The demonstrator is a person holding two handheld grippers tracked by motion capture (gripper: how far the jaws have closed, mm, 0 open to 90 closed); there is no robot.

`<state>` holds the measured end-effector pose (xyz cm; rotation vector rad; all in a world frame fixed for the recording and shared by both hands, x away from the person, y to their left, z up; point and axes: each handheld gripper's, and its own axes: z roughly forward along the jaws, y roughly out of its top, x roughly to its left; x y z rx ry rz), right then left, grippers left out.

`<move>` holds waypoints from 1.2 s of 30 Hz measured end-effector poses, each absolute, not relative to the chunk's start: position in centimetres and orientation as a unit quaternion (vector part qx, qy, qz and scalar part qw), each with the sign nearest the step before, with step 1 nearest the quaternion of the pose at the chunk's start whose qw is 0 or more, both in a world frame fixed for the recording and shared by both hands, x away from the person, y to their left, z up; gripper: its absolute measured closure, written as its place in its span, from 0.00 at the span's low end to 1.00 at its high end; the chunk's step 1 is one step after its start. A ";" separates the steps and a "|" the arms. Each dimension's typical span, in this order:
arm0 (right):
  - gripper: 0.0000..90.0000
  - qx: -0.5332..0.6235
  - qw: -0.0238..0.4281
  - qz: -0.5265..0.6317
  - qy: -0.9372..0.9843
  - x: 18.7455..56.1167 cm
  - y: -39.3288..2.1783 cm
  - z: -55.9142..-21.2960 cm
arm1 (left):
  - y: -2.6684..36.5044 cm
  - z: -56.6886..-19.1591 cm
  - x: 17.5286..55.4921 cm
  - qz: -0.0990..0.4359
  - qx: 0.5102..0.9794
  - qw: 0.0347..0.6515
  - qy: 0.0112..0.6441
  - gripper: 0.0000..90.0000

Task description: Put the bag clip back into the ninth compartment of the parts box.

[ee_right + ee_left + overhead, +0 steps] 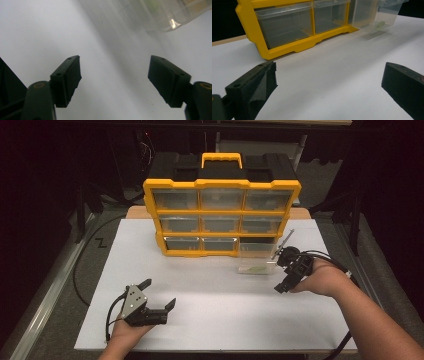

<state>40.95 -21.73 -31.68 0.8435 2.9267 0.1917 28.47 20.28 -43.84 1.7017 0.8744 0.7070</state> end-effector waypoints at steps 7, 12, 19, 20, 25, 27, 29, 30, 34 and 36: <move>0.24 0.279 0.038 0.059 0.958 40.4 -21.9 -33.3 | 20.3 -43.8 28.5 0.296 0.711 0.523 0.365 0.01; 0.18 0.281 0.041 0.056 0.957 40.0 -21.8 -34.6 | 20.3 -43.8 28.5 0.296 0.711 0.523 0.365 0.01; 0.09 0.287 0.041 0.051 0.956 39.6 -21.6 -36.4 | 20.4 -43.8 28.5 0.296 0.710 0.524 0.365 0.01; 0.06 0.286 0.044 0.049 0.956 39.5 -21.6 -36.7 | 20.4 -43.8 28.5 0.296 0.710 0.524 0.365 0.01; 0.01 0.287 0.043 0.045 0.956 39.3 -21.4 -37.6 | 20.4 -43.8 28.5 0.296 0.711 0.524 0.365 0.01; 0.01 0.287 0.043 0.044 0.956 39.2 -21.3 -38.0 | 20.4 -43.8 28.5 0.296 0.711 0.524 0.365 0.01; 0.01 0.287 0.041 0.043 0.956 39.1 -21.2 -38.4 | 20.4 -43.8 28.5 0.296 0.711 0.524 0.365 0.01; 0.01 0.286 0.040 0.043 0.956 39.1 -21.2 -38.6 | 20.4 -43.8 28.5 0.296 0.710 0.524 0.365 0.01; 0.01 0.285 0.033 0.044 0.957 38.9 -21.0 -39.6 | 20.4 -43.8 28.5 0.295 0.711 0.524 0.364 0.01; 0.01 0.282 0.030 0.044 0.958 38.8 -20.9 -39.9 | 20.4 -43.8 28.5 0.295 0.711 0.524 0.364 0.01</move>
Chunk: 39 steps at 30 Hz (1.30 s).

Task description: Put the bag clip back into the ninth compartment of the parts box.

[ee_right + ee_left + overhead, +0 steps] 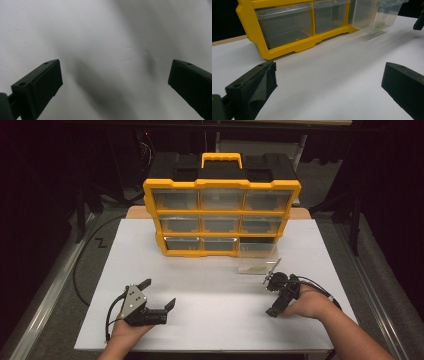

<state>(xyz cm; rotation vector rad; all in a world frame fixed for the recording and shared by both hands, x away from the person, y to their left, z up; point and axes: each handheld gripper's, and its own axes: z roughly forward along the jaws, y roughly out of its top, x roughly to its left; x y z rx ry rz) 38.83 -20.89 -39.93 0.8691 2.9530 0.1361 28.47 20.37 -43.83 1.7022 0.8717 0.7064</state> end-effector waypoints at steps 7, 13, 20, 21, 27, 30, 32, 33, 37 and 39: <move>0.01 0.282 0.028 0.052 0.958 38.7 -20.8 -40.5 | 20.4 -43.8 28.5 0.295 0.711 0.524 0.364 0.01; 0.01 0.287 0.047 0.089 0.953 38.4 -21.0 -40.4 | 20.3 -43.9 28.5 0.293 0.712 0.523 0.365 0.01; 0.01 0.305 0.083 0.161 0.935 37.6 -21.4 -40.4 | 20.4 -43.9 28.5 0.293 0.709 0.524 0.369 0.01; 0.01 0.307 0.086 0.169 0.933 37.6 -21.4 -40.4 | 20.4 -43.9 28.5 0.293 0.709 0.524 0.369 0.01; 0.01 0.329 0.109 0.235 0.908 37.2 -22.2 -40.4 | 20.4 -43.9 28.5 0.292 0.710 0.523 0.369 0.01; 0.01 0.333 0.121 0.264 0.897 37.0 -22.6 -40.4 | 20.4 -43.9 28.5 0.292 0.711 0.523 0.369 0.01; 0.01 0.337 0.121 0.281 0.890 36.9 -22.8 -40.5 | 20.4 -44.0 28.6 0.292 0.711 0.523 0.370 0.01; 0.01 0.339 0.125 0.288 0.887 36.7 -22.9 -40.6 | 20.4 -44.0 28.6 0.291 0.711 0.523 0.370 0.01; 0.01 0.346 0.140 0.322 0.870 36.3 -23.2 -41.0 | 20.3 -44.0 28.6 0.291 0.711 0.522 0.370 0.01; 0.01 0.352 0.151 0.338 0.860 36.1 -23.3 -41.2 | 20.3 -44.0 28.6 0.291 0.711 0.523 0.370 0.01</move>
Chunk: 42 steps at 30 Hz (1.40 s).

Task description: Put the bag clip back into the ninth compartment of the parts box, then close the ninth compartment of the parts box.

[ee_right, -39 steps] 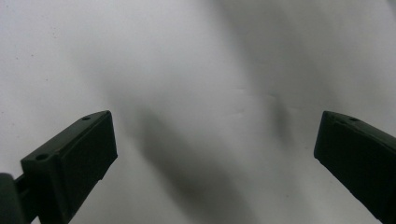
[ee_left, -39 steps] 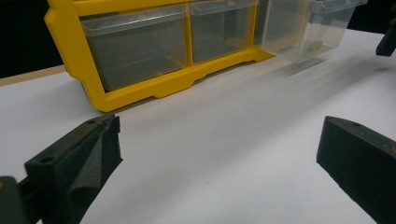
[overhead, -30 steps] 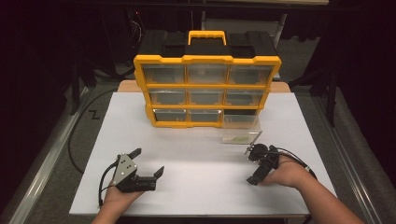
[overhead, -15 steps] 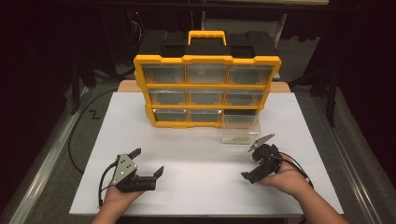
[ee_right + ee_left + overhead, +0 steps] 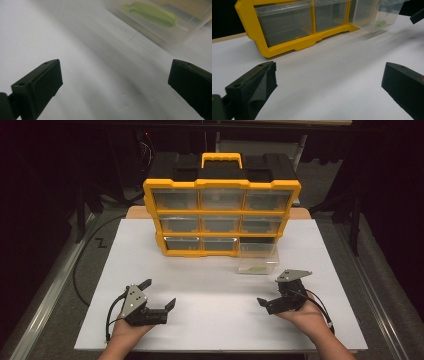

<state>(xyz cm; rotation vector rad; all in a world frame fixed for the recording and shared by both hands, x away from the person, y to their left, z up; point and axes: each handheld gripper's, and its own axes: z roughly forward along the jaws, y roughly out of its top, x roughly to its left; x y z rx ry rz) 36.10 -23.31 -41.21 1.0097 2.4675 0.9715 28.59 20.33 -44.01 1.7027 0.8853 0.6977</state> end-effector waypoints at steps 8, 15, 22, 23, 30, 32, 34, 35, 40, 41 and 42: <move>0.01 0.365 0.193 0.394 0.821 35.4 -23.2 -42.0 | 20.4 -44.0 28.6 0.291 0.711 0.523 0.370 0.01; 0.01 0.374 0.203 0.442 0.790 34.8 -23.1 -42.5 | 20.5 -44.1 28.7 0.291 0.708 0.526 0.371 0.00; 0.01 0.375 0.213 0.479 0.764 34.2 -23.7 -42.7 | 20.6 -44.2 28.9 0.291 0.706 0.524 0.377 0.00; 0.01 0.377 0.213 0.480 0.763 34.2 -23.8 -42.7 | 20.6 -44.2 28.9 0.291 0.706 0.523 0.378 0.00; 0.01 0.374 0.216 0.478 0.764 34.2 -23.6 -42.9 | 20.7 -44.1 28.5 0.296 0.705 0.523 0.377 0.00; 0.01 0.371 0.218 0.477 0.766 34.2 -23.5 -42.9 | 20.6 -44.1 28.4 0.297 0.704 0.524 0.376 0.00; 0.01 0.368 0.218 0.475 0.769 34.2 -23.4 -42.9 | 20.5 -44.2 28.4 0.298 0.708 0.519 0.375 0.00; 0.01 0.368 0.218 0.475 0.769 34.2 -23.4 -42.9 | 20.5 -44.1 28.4 0.298 0.708 0.519 0.376 0.00; 0.10 0.370 0.221 0.471 0.769 34.2 -23.5 -42.8 | 20.4 -44.2 28.4 0.297 0.707 0.520 0.376 0.00; 0.12 0.371 0.221 0.472 0.769 34.1 -23.6 -42.7 | 20.4 -44.3 28.4 0.296 0.708 0.519 0.376 0.00; 0.15 0.371 0.222 0.474 0.767 34.1 -23.7 -42.7 | 20.5 -44.3 28.4 0.296 0.708 0.520 0.376 0.00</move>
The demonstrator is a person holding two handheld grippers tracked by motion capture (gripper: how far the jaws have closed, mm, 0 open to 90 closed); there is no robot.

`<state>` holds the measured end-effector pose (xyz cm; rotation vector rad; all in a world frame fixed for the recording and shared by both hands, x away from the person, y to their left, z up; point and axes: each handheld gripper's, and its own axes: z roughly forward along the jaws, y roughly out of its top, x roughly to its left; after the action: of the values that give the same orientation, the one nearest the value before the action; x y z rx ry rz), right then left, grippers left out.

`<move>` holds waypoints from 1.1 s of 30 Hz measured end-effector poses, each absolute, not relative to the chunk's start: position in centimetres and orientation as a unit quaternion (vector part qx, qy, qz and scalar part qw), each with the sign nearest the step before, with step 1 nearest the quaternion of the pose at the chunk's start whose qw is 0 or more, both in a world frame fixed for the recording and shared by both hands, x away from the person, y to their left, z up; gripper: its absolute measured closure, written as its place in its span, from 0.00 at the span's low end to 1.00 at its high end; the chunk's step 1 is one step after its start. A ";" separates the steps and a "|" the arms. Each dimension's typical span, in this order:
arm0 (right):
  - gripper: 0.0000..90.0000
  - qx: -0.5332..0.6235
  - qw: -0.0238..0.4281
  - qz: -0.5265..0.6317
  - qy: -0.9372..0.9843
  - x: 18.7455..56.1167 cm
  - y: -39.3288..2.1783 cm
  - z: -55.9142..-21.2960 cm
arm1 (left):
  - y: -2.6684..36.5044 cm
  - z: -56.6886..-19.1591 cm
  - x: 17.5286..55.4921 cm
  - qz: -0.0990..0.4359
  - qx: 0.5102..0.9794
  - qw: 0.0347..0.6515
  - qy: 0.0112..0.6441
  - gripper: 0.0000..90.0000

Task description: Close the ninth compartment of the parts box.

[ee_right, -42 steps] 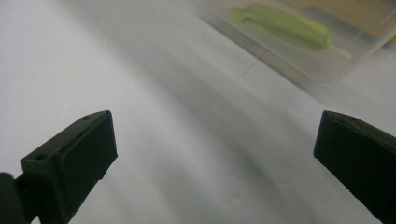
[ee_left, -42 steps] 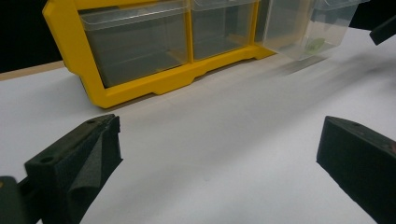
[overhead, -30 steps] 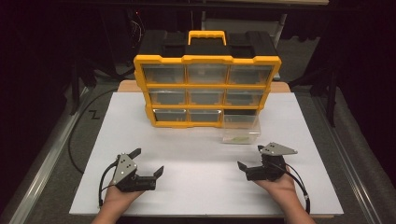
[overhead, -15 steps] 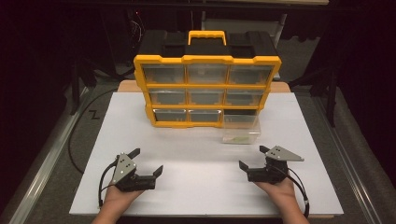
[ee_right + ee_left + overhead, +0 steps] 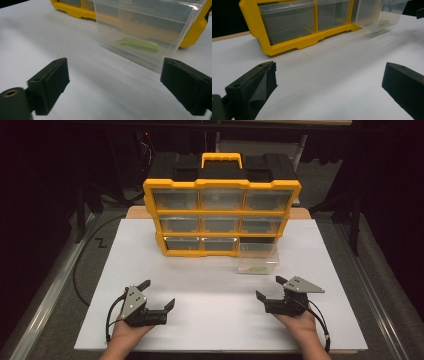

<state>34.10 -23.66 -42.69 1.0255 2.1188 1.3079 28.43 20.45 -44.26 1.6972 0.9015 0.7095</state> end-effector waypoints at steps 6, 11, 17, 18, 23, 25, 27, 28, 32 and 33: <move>0.21 0.373 0.225 0.469 0.768 34.0 -23.7 -42.8 | 20.4 -44.2 28.5 0.294 0.707 0.523 0.374 0.00; 0.32 0.366 0.227 0.467 0.773 33.8 -23.6 -42.8 | 20.2 -44.1 28.4 0.295 0.710 0.522 0.369 0.00; 0.46 0.373 0.224 0.465 0.771 33.5 -23.8 -42.9 | 20.1 -44.0 28.3 0.295 0.710 0.522 0.368 0.00; 0.48 0.369 0.226 0.466 0.771 33.6 -23.9 -42.9 | 20.1 -44.1 28.3 0.295 0.711 0.522 0.368 0.00; 0.58 0.372 0.224 0.468 0.770 33.6 -24.0 -42.9 | 20.1 -44.1 28.4 0.293 0.712 0.521 0.369 0.00; 0.64 0.370 0.224 0.469 0.770 33.6 -24.0 -42.8 | 20.1 -44.1 28.4 0.293 0.712 0.521 0.368 0.00; 0.70 0.369 0.224 0.468 0.771 33.5 -24.0 -42.9 | 20.1 -44.1 28.4 0.293 0.712 0.522 0.368 0.00; 0.72 0.367 0.226 0.467 0.772 33.5 -24.0 -42.9 | 20.1 -44.1 28.4 0.293 0.712 0.522 0.368 0.00; 0.80 0.366 0.224 0.466 0.774 33.4 -23.9 -42.9 | 20.0 -44.1 28.4 0.293 0.711 0.522 0.368 0.00; 0.82 0.366 0.224 0.466 0.774 33.4 -24.0 -42.9 | 20.0 -44.1 28.4 0.293 0.712 0.522 0.367 0.00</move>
<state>33.44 -23.96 -42.87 1.0102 2.1370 1.2850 28.41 20.04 -44.12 1.7044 0.8800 0.7022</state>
